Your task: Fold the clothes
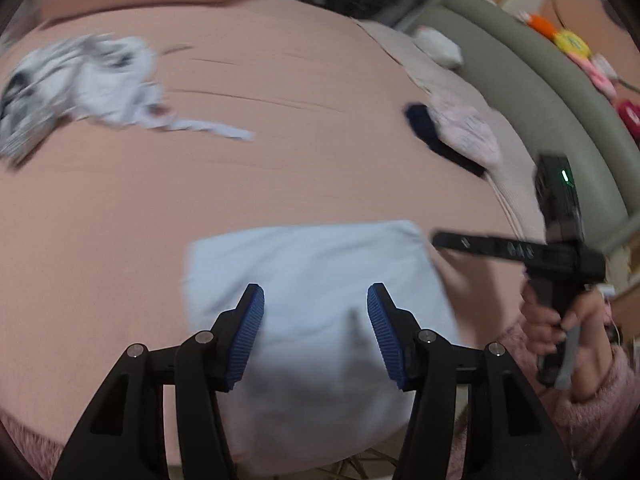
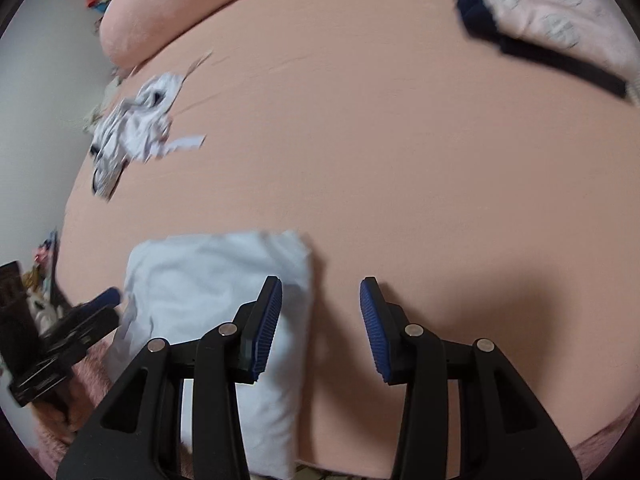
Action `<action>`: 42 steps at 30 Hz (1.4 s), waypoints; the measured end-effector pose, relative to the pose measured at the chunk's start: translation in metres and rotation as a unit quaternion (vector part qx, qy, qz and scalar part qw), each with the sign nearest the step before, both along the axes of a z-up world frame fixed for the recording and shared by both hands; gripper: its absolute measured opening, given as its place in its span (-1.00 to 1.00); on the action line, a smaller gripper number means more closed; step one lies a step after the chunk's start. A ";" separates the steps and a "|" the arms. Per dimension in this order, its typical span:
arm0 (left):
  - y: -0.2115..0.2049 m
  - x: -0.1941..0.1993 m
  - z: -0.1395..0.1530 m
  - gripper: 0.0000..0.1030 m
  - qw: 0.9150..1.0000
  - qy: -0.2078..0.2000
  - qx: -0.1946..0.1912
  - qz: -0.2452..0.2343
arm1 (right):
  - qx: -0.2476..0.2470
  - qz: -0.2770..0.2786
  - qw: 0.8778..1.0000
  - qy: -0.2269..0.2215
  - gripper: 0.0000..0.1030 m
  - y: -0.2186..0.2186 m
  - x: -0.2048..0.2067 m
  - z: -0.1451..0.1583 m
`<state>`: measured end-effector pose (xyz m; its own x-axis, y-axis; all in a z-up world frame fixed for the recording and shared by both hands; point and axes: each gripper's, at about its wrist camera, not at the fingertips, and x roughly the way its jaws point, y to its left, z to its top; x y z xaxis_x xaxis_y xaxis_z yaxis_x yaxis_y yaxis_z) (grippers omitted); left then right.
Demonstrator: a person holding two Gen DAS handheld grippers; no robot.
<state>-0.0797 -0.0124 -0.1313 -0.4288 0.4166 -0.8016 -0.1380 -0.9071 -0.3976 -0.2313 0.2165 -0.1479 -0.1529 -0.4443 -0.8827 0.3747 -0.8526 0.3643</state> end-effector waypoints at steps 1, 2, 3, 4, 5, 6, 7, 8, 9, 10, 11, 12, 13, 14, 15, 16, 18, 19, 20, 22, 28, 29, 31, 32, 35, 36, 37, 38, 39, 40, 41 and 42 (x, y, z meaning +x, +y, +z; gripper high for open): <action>0.010 -0.007 -0.001 0.05 1.000 -0.005 0.007 -0.014 | -0.002 -0.004 1.000 0.002 -0.19 0.002 -0.005 0.003; 0.018 -0.013 -0.004 0.04 1.000 -0.011 0.008 -0.026 | -0.002 -0.001 1.000 -0.001 -0.19 0.002 -0.010 0.004; 0.025 -0.017 -0.008 0.03 0.999 -0.019 0.003 -0.037 | 0.000 0.011 1.000 -0.003 -0.19 -0.003 -0.014 0.002; 0.030 -0.018 -0.012 0.03 0.999 -0.024 -0.002 -0.044 | 0.004 0.025 1.000 -0.006 -0.19 -0.008 -0.018 0.000; 0.032 -0.018 -0.015 0.03 0.999 -0.025 -0.006 -0.045 | 0.007 0.039 0.999 -0.009 -0.19 -0.013 -0.022 -0.002; 0.033 -0.017 -0.017 0.03 0.999 -0.026 -0.010 -0.047 | 0.011 0.053 0.998 -0.011 -0.19 -0.019 -0.025 -0.004; 0.035 -0.017 -0.020 0.03 0.998 -0.027 -0.015 -0.048 | 0.014 0.067 0.998 -0.013 -0.19 -0.025 -0.027 -0.007; 0.036 -0.016 -0.022 0.02 0.998 -0.028 -0.019 -0.050 | 0.017 0.080 0.997 -0.015 -0.19 -0.031 -0.028 -0.009; 0.037 -0.015 -0.025 0.02 0.998 -0.028 -0.024 -0.051 | 0.029 0.096 0.995 -0.010 -0.19 -0.038 -0.026 -0.011; 0.039 -0.015 -0.028 0.02 0.998 -0.029 -0.028 -0.052 | 0.045 0.113 0.993 -0.002 -0.19 -0.045 -0.024 -0.013; 0.040 -0.014 -0.030 0.02 0.998 -0.030 -0.032 -0.054 | 0.060 0.130 0.990 0.005 -0.19 -0.051 -0.021 -0.015; 0.041 -0.014 -0.032 0.02 0.997 -0.031 -0.033 -0.054 | 0.076 0.147 0.986 0.013 -0.19 -0.058 -0.019 -0.017; 0.040 -0.014 -0.033 0.02 0.998 -0.031 -0.031 -0.054 | 0.086 0.161 0.983 0.022 -0.19 -0.062 -0.015 -0.017; 0.039 -0.015 -0.034 0.02 0.998 -0.031 -0.028 -0.053 | 0.093 0.166 0.981 0.027 -0.19 -0.062 -0.012 -0.017; 0.038 -0.015 -0.035 0.02 0.998 -0.031 -0.025 -0.052 | 0.100 0.168 0.980 0.030 -0.19 -0.061 -0.010 -0.018; 0.038 -0.016 -0.035 0.02 0.998 -0.030 -0.024 -0.052 | 0.107 0.172 0.979 0.036 -0.20 -0.062 -0.008 -0.018; 0.037 -0.016 -0.036 0.01 0.998 -0.030 -0.023 -0.051 | 0.139 0.169 0.973 0.069 -0.21 -0.066 -0.004 -0.018; 0.036 -0.015 -0.036 0.01 0.998 -0.030 -0.022 -0.049 | 0.157 0.166 0.970 0.087 -0.20 -0.069 -0.002 -0.018; 0.035 -0.015 -0.035 0.01 0.998 -0.029 -0.022 -0.047 | 0.174 0.164 0.965 0.105 -0.21 -0.071 -0.001 -0.017; 0.031 -0.012 -0.033 0.00 0.999 -0.027 -0.020 -0.041 | 0.181 0.120 0.971 0.104 -0.37 -0.058 -0.011 -0.017; 0.034 -0.004 -0.021 0.00 0.999 0.002 -0.036 -0.036 | 0.094 0.072 0.990 0.080 -0.41 -0.039 -0.025 0.005; 0.036 -0.004 -0.021 0.00 0.998 0.000 -0.043 -0.040 | 0.091 0.083 0.989 0.083 -0.41 -0.046 -0.023 0.006; 0.038 -0.006 -0.026 0.00 0.997 -0.011 -0.055 -0.044 | 0.088 0.109 0.988 0.065 -0.41 -0.057 -0.023 -0.006; 0.039 -0.007 -0.027 0.00 0.997 -0.015 -0.058 -0.044 | 0.089 0.122 0.987 0.051 -0.41 -0.062 -0.023 -0.013; 0.038 -0.009 -0.028 0.01 0.998 -0.022 -0.053 -0.041 | 0.102 0.150 0.982 0.048 -0.40 -0.072 -0.015 -0.023; 0.037 -0.009 -0.029 0.01 0.998 -0.024 -0.050 -0.039 | 0.100 0.155 0.982 0.045 -0.40 -0.072 -0.013 -0.021; 0.036 -0.008 -0.029 0.01 0.998 -0.024 -0.047 -0.038 | 0.094 0.159 0.982 0.039 -0.40 -0.071 -0.011 -0.018; 0.035 -0.008 -0.030 0.02 0.998 -0.024 -0.045 -0.037 | 0.087 0.164 0.982 0.031 -0.40 -0.070 -0.009 -0.017; 0.036 -0.008 -0.029 0.02 0.998 -0.024 -0.046 -0.037 | 0.088 0.171 0.981 0.028 -0.40 -0.069 -0.006 -0.017; 0.036 -0.007 -0.029 0.02 0.998 -0.023 -0.048 -0.039 | 0.091 0.179 0.979 0.027 -0.40 -0.069 -0.001 -0.017; 0.037 -0.007 -0.029 0.02 0.998 -0.023 -0.050 -0.039 | 0.093 0.189 0.977 0.025 -0.40 -0.070 0.002 -0.017; 0.038 -0.007 -0.029 0.02 0.998 -0.023 -0.051 -0.039 | 0.096 0.198 0.975 0.025 -0.40 -0.073 0.004 -0.015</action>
